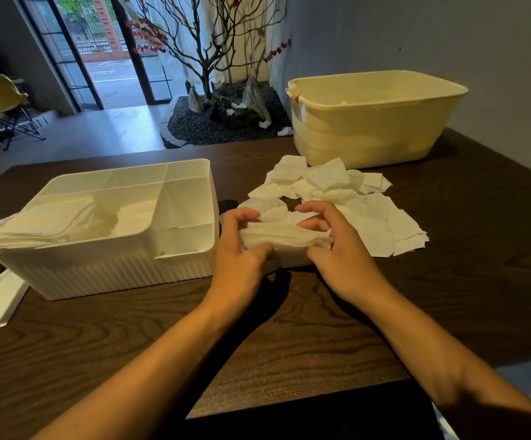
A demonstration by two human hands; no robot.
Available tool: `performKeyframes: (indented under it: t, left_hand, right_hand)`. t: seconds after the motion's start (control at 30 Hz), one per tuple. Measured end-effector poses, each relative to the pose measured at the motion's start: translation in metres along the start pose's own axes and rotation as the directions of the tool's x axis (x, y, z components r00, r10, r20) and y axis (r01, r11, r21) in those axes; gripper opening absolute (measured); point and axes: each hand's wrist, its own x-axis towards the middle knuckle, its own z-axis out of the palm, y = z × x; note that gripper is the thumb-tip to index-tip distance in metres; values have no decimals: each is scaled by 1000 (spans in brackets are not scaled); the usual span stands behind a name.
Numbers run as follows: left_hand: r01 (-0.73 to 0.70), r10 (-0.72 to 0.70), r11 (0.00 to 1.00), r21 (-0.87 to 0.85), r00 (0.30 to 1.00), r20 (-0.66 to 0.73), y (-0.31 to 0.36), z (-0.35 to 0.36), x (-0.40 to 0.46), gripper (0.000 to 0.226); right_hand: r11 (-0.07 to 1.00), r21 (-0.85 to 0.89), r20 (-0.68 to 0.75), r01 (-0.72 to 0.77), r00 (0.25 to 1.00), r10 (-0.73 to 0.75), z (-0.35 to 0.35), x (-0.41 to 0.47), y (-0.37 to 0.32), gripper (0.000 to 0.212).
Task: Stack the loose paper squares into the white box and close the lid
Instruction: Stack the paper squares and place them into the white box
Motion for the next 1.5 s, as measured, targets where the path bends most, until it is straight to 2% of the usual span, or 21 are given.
performKeyframes:
  t: [0.17, 0.3, 0.43, 0.6, 0.77, 0.87, 0.97, 1.1, 1.23, 1.37, 1.5]
  left_hand:
    - [-45, 44, 998, 47, 999, 7, 0, 2, 0, 56]
    - [86, -85, 989, -121, 996, 8, 0, 0, 4, 51]
    - [57, -57, 998, 11, 998, 7, -5, 0, 8, 43]
    - [27, -31, 993, 115, 999, 32, -6, 2, 5, 32]
    - [-1, -5, 980, 201, 999, 32, -2, 2, 3, 40]
    - [-18, 15, 987, 161, 1000, 18, 4, 2, 1, 42]
    - [-106, 113, 978, 179, 993, -29, 5, 0, 0, 55]
    - [-174, 185, 963, 206, 982, -34, 2, -2, -1, 68]
    - [-282, 294, 899, 335, 956, 17, 1, 1, -2, 72]
    - [-343, 336, 829, 441, 937, 96, -5, 0, -2, 63]
    - [-360, 369, 781, 511, 925, 87, -6, -2, -2, 48]
  right_hand:
    - [995, 98, -66, 18, 998, -12, -3, 1, -2, 63]
    - [996, 72, -46, -45, 998, 49, -6, 6, 5, 57]
    - [997, 27, -33, -77, 996, 77, -4, 6, 7, 52]
    - [993, 34, -148, -111, 982, 115, -6, 9, 8, 42]
    - [963, 209, -185, -171, 960, 211, -10, 13, 7, 40]
    - [962, 227, -122, -149, 976, 180, -8, 12, 5, 37]
    - [980, 162, -98, -112, 987, 129, -4, 9, 6, 40]
    - [995, 90, -97, -43, 994, 52, -1, 7, 9, 55]
    - [996, 69, -106, 63, 993, -56, -1, 6, 6, 72]
    - [996, -2, -106, 95, 990, -94, -1, 4, 7, 59]
    - [996, -30, -138, 85, 986, -88, -1, 6, 8, 46]
